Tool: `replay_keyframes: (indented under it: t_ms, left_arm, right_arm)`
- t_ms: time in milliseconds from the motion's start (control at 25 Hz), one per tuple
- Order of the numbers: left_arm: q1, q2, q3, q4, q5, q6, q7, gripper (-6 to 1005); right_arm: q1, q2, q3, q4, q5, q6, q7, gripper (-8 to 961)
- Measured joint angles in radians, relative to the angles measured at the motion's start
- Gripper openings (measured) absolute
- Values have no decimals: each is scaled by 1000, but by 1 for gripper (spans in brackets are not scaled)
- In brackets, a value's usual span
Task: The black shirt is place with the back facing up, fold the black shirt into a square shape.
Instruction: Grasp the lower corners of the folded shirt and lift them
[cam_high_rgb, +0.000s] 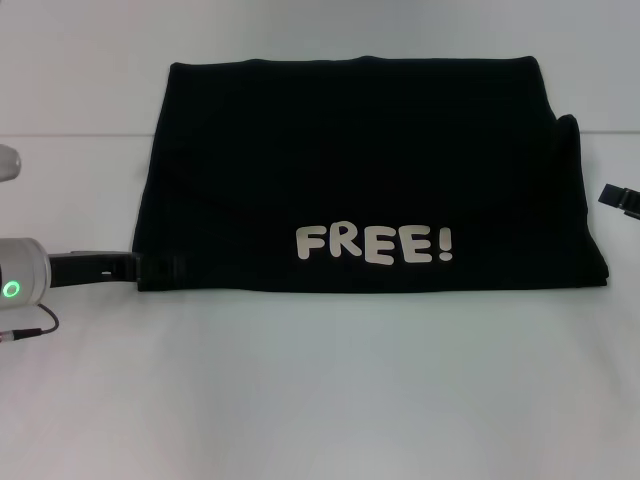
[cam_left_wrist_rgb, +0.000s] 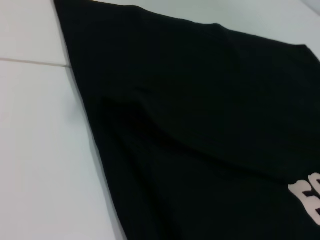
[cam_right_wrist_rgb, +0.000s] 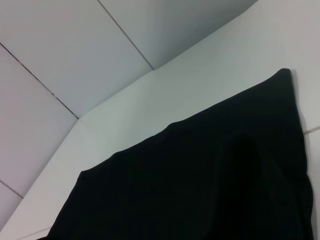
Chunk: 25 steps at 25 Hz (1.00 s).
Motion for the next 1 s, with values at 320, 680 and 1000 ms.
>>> replay_keyframes:
  t_ms: [320,680,1000]
  left_arm:
    - [6,-2,40,-1,2,3,5,762]
    - [2,-1,45,0,48,11,-4,660]
    - [0,0,41,-2,53,6,0,456]
  right_arm:
    - [1,1,0,0,0,0,1,690]
    - [0,1,1,0,0,-1,1,686]
    - [-1,1,1,-2,1,-1,1,686]
